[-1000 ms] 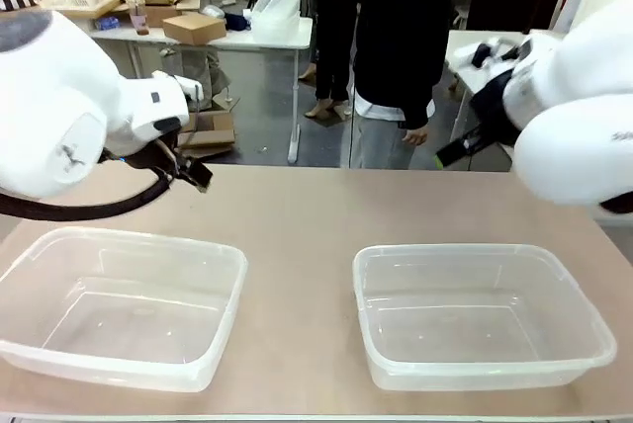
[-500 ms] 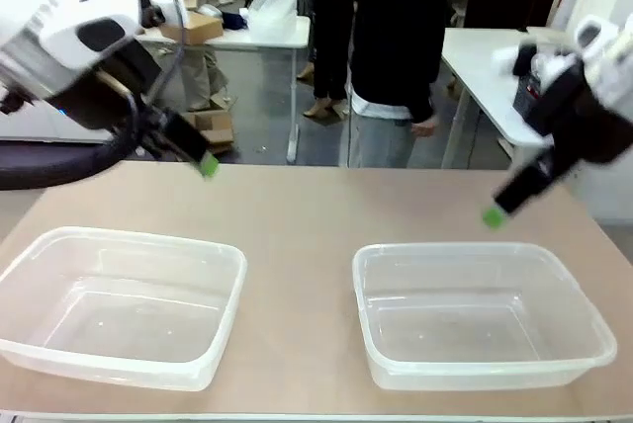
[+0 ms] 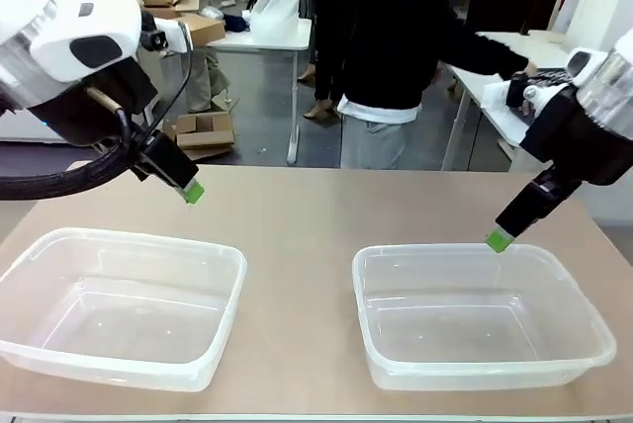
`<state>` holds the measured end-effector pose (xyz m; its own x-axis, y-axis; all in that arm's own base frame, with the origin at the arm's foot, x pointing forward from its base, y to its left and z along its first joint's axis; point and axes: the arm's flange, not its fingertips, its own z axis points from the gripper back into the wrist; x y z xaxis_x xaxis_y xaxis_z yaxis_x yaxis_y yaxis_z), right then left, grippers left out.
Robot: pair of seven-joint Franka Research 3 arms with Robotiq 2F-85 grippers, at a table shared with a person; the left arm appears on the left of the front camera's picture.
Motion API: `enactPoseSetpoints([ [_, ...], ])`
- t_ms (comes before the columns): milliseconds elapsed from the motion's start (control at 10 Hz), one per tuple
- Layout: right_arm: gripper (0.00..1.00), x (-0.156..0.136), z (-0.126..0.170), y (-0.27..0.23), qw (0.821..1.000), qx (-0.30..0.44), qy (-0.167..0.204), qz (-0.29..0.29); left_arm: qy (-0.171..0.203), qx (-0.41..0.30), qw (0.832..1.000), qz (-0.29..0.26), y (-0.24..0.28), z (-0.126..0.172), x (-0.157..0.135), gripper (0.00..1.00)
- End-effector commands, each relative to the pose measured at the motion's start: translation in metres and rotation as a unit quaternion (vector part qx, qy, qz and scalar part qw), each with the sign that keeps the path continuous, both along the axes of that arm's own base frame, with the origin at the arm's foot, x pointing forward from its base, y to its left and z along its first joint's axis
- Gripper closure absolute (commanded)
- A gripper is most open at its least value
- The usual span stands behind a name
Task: Sort the waste into each basket.
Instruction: Pick up the Organizing box on the left side of the table and lift it.
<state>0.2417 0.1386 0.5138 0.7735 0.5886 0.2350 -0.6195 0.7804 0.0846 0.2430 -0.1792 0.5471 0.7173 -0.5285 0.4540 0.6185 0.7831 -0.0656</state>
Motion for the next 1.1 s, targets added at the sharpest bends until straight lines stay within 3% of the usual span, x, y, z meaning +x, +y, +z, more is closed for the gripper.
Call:
enactPoseSetpoints([
  [0, 0.00, -0.010, 0.016, -0.037, 0.992, 0.120, -0.012, -0.046, 0.077, -0.082, 0.992, -0.057, 0.025, 0.001, -0.005, 0.00],
  [100, 0.00, -0.024, 0.033, -0.085, 0.950, 0.283, -0.004, -0.129, 0.176, -0.213, 0.955, -0.103, 0.065, 0.002, -0.007, 0.00],
  [200, 0.00, -0.030, 0.041, -0.126, 0.887, 0.411, 0.053, -0.204, 0.230, -0.324, 0.913, -0.096, 0.101, -0.004, -0.006, 0.00],
  [300, 0.00, -0.027, 0.032, -0.158, 0.830, 0.504, 0.101, -0.217, 0.239, -0.423, 0.870, -0.082, 0.129, -0.010, -0.006, 0.00],
  [400, 0.00, -0.017, 0.017, -0.182, 0.784, 0.560, 0.144, -0.226, 0.223, -0.502, 0.833, -0.060, 0.152, -0.017, -0.006, 0.00],
  [500, 0.00, -0.007, -0.003, -0.208, 0.729, 0.609, 0.165, -0.265, 0.202, -0.572, 0.793, -0.043, 0.172, -0.025, -0.009, 0.00],
  [600, 0.00, -0.008, -0.016, -0.228, 0.670, 0.661, 0.126, -0.313, 0.189, -0.603, 0.775, -0.021, 0.184, -0.033, -0.014, 0.00],
  [700, 0.00, -0.015, -0.023, -0.241, 0.627, 0.703, 0.070, -0.328, 0.180, -0.595, 0.783, 0.027, 0.189, -0.042, -0.017, 0.00],
  [800, 0.00, -0.022, -0.024, -0.241, 0.642, 0.692, 0.039, -0.327, 0.185, -0.582, 0.788, 0.075, 0.191, -0.047, -0.018, 0.00],
  [900, 0.00, -0.011, 0.000, -0.262, 0.803, 0.525, 0.135, -0.247, 0.181, -0.541, 0.820, -0.049, 0.222, 0.009, 0.013, 0.00],
  [1000, 0.00, -0.011, 0.000, -0.262, 0.803, 0.525, 0.135, -0.247, 0.181, -0.541, 0.820, -0.049, 0.222, 0.009, 0.013, 0.00],
])
